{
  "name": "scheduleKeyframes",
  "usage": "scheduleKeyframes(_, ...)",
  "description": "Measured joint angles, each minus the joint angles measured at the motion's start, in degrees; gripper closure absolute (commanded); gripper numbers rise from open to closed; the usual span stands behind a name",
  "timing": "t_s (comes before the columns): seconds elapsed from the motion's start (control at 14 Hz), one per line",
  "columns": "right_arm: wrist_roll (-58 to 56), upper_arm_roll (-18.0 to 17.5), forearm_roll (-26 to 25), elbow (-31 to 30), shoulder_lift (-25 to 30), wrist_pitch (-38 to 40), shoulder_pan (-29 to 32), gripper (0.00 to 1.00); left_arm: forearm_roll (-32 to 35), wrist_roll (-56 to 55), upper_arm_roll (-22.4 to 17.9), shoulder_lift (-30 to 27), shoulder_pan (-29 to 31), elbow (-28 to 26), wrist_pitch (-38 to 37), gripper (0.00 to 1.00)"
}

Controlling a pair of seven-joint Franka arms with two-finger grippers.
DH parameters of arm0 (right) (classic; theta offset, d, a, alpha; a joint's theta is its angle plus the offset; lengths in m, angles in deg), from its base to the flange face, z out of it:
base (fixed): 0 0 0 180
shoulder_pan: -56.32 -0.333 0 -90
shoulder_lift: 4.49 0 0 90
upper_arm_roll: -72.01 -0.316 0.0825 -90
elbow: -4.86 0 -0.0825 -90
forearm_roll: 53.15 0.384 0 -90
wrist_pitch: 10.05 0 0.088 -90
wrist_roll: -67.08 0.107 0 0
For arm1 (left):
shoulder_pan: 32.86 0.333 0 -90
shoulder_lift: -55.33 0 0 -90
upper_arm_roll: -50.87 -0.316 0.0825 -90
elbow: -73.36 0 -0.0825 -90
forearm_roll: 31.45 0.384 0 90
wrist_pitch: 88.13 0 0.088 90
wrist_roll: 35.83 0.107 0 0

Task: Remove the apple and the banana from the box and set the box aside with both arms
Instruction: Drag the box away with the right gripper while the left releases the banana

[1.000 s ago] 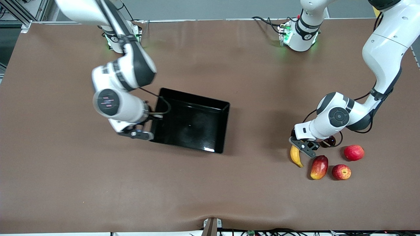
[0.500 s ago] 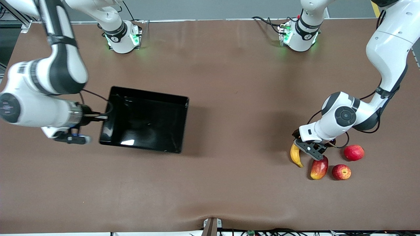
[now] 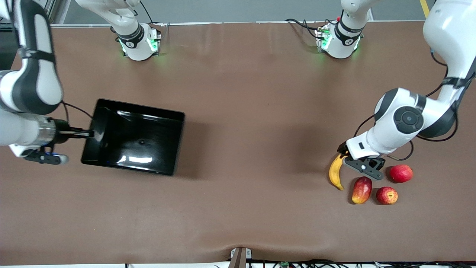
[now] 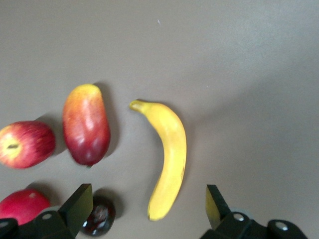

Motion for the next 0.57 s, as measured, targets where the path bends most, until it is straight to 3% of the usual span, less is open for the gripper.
scheduleKeyframes(0.29, -13.3, 0.1, 0.0, -7.4, -0.9, -10.7, 8.9, 1.0, -1.9, -2.6, 1.9, -2.6, 0.0, 3.6, -5.4, 0.0)
scheduleKeyframes(0.57, -22.9, 0.0, 0.2, -9.4, -5.7, -16.7, 16.0, 1.0, -3.6, -5.8, 2.9, -4.3, 0.0, 5.5, -10.0, 0.0)
